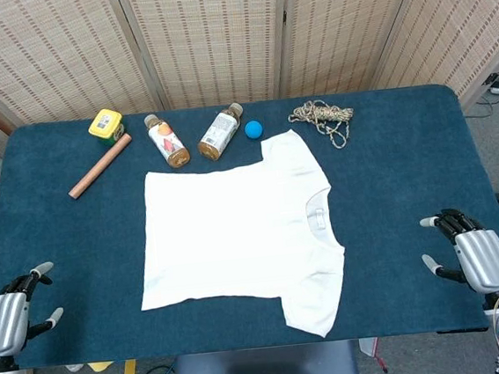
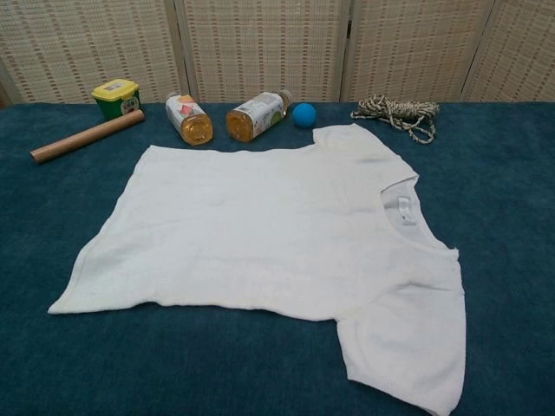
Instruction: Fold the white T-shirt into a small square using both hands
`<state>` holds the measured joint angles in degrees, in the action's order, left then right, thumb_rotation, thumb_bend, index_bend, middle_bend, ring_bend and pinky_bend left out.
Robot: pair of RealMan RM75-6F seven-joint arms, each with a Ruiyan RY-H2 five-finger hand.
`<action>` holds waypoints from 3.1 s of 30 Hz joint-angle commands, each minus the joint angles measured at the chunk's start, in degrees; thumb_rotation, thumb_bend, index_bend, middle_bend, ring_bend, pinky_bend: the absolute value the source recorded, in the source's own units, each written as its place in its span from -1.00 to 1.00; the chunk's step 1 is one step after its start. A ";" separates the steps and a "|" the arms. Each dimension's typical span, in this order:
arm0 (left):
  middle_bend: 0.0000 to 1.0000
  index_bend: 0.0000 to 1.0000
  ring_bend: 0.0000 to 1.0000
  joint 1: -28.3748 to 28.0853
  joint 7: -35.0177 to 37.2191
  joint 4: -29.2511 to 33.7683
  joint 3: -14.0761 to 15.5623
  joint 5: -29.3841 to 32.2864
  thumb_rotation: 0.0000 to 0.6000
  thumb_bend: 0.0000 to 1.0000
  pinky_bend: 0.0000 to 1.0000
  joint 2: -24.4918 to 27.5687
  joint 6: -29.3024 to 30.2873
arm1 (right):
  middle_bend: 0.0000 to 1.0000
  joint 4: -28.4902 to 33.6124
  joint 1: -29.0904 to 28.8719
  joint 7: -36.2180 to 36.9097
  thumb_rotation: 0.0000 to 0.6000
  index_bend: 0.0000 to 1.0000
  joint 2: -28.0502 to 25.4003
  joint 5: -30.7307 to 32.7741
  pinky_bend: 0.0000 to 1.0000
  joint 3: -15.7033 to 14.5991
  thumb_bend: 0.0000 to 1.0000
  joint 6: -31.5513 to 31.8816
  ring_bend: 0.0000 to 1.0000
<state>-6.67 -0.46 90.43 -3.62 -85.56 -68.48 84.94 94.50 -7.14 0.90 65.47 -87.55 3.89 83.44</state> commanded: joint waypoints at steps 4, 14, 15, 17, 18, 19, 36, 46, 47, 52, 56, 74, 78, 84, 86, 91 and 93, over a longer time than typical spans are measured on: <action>-0.13 -0.48 -0.25 -0.76 1.41 -0.78 0.56 -2.36 1.00 -0.59 -0.08 -0.01 -0.09 | -0.36 0.56 0.11 -0.23 1.00 -0.42 -0.53 -0.47 -0.34 0.18 -0.48 0.74 -0.54; 0.37 -0.35 0.32 -5.18 6.48 -3.88 2.97 -10.40 1.00 -0.59 0.67 -0.81 -3.18 | -0.36 1.47 0.04 -0.68 1.00 -0.42 -1.49 -1.08 -0.34 0.18 -0.48 1.03 -0.52; 0.44 -0.33 0.38 -5.88 6.96 -4.51 3.13 -11.40 1.00 -0.59 0.73 -1.28 -3.43 | -0.36 1.61 -0.02 -0.77 1.00 -0.42 -1.57 -1.13 -0.34 0.21 -0.48 1.01 -0.52; 0.58 -0.29 0.50 -6.96 7.46 -5.41 3.39 -12.81 1.00 -0.59 0.83 -2.01 -3.94 | -0.36 1.78 -0.11 -0.92 1.00 -0.42 -1.69 -1.22 -0.34 0.24 -0.48 0.97 -0.52; 0.63 -0.28 0.54 -7.64 7.51 -5.94 3.54 -13.55 1.00 -0.59 0.86 -2.54 -4.36 | -0.36 1.90 -0.16 -1.01 1.00 -0.41 -1.74 -1.28 -0.34 0.25 -0.48 0.95 -0.52; 0.65 -0.28 0.56 -8.16 7.43 -6.29 3.69 -14.10 1.00 -0.59 0.87 -2.92 -4.73 | -0.36 1.97 -0.19 -1.07 1.00 -0.42 -1.76 -1.31 -0.34 0.25 -0.48 0.92 -0.52; 0.82 -0.22 0.70 -13.81 2.98 -11.35 6.10 -15.07 1.00 -0.59 0.92 -11.95 -12.94 | -0.36 1.88 -0.38 -0.91 1.00 -0.41 -1.58 -1.05 -0.34 -0.01 -0.48 0.29 -0.52; 0.83 -0.15 0.70 -14.26 2.43 -15.70 5.74 -10.39 1.00 -0.59 0.92 -16.90 -15.76 | -0.36 1.81 -0.27 -0.84 1.00 -0.41 -1.62 -0.79 -0.34 -0.07 -0.48 0.30 -0.52; 0.83 -0.15 0.70 -14.32 2.39 -16.05 5.75 -10.14 1.00 -0.59 0.92 -17.21 -15.93 | -0.36 1.82 -0.25 -0.84 1.00 -0.41 -1.63 -0.74 -0.34 -0.04 -0.48 0.36 -0.52; 0.83 -0.13 0.70 -14.66 2.60 -17.63 5.76 -8.80 1.00 -0.59 0.92 -18.59 -16.81 | -0.36 1.83 -0.07 -0.83 1.00 -0.41 -1.58 -0.49 -0.34 0.03 -0.48 0.60 -0.52; 0.83 -0.13 0.70 -14.88 2.64 -18.38 5.90 -8.29 1.00 -0.59 0.92 -19.28 -17.08 | -0.36 1.89 0.01 -0.95 1.00 -0.41 -1.68 -0.39 -0.34 0.01 -0.48 0.64 -0.52; 0.83 -0.08 0.70 -15.91 4.23 -21.42 5.37 -5.66 1.00 -0.59 0.92 -21.51 -17.96 | -0.36 2.39 0.32 -1.57 1.00 -0.42 -1.86 -0.06 -0.34 -0.02 -0.48 0.77 -0.52; 0.83 -0.05 0.70 -16.11 4.76 -22.40 5.48 -5.41 1.00 -0.59 0.92 -22.15 -18.19 | -0.36 2.52 0.38 -1.69 1.00 -0.42 -1.92 0.04 -0.34 0.05 -0.48 0.87 -0.51; 0.83 0.01 0.70 -16.26 6.31 -23.44 5.76 -5.76 1.00 -0.48 0.92 -22.69 -17.54 | -0.36 2.55 0.39 -1.83 1.00 -0.42 -1.87 0.27 -0.34 0.06 -0.48 0.69 -0.50; 0.83 0.02 0.70 -16.39 6.63 -23.69 5.87 -5.86 1.00 -0.44 0.92 -22.79 -17.54 | -0.36 2.52 0.32 -1.90 1.00 -0.41 -1.81 0.32 -0.34 0.10 -0.48 0.57 -0.50; 0.83 0.05 0.70 -16.62 7.07 -24.17 6.13 -5.92 1.00 -0.35 0.92 -23.14 -17.65 | -0.36 2.52 0.13 -2.13 1.00 -0.41 -1.90 0.34 -0.34 0.17 -0.48 0.29 -0.49; 0.83 0.07 0.70 -16.67 7.23 -24.35 6.22 -5.96 1.00 -0.31 0.92 -23.30 -17.58 | -0.36 2.53 0.11 -2.15 1.00 -0.41 -1.90 0.38 -0.34 0.24 -0.48 0.31 -0.48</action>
<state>-23.33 6.75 66.11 2.58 -91.51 -91.76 67.35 97.03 -7.03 -1.25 63.58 -87.16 4.12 83.75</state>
